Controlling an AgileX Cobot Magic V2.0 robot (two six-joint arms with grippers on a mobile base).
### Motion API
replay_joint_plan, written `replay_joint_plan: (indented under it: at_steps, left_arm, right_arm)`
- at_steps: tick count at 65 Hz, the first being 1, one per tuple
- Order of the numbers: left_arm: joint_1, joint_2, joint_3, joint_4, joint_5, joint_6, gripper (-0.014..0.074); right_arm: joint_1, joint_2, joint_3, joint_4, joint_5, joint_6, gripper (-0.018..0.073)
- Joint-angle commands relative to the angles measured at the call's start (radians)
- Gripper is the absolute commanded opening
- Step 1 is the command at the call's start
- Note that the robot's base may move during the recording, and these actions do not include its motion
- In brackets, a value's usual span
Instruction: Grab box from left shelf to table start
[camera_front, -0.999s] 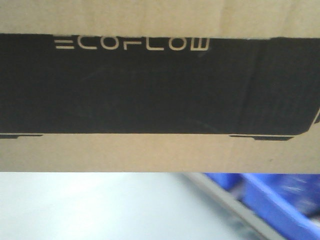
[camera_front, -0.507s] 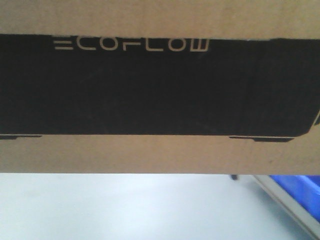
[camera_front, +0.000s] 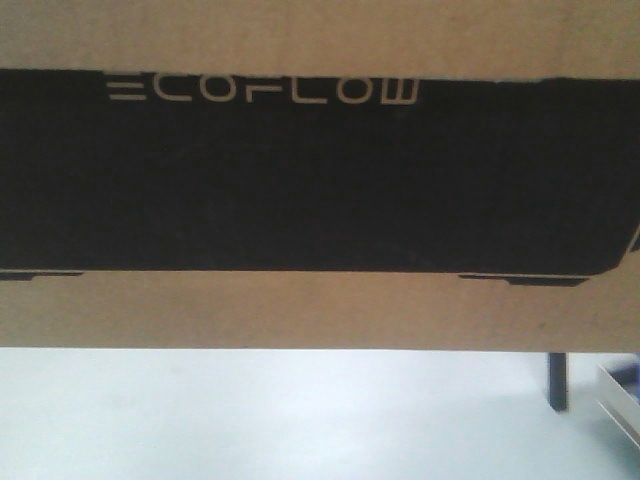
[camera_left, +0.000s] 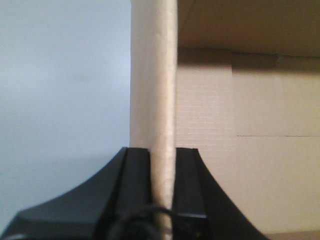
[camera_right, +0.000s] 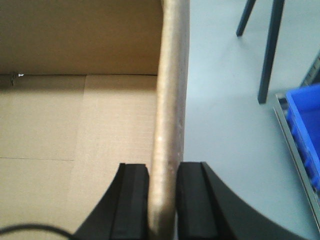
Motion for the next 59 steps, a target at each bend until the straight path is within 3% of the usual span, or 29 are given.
replay_joint_plan:
  at_steps: [1, 59]
  left_arm:
    - [-0.003, -0.020, -0.041, 0.127, -0.064, -0.011, -0.0102]
    - [-0.003, -0.020, -0.041, 0.127, -0.064, -0.011, -0.0102]
  right_arm:
    - [-0.011, -0.004, -0.034, -0.125, -0.083, -0.005, 0.0066]
    - [-0.011, -0.004, -0.034, -0.125, -0.082, -0.005, 0.0066]
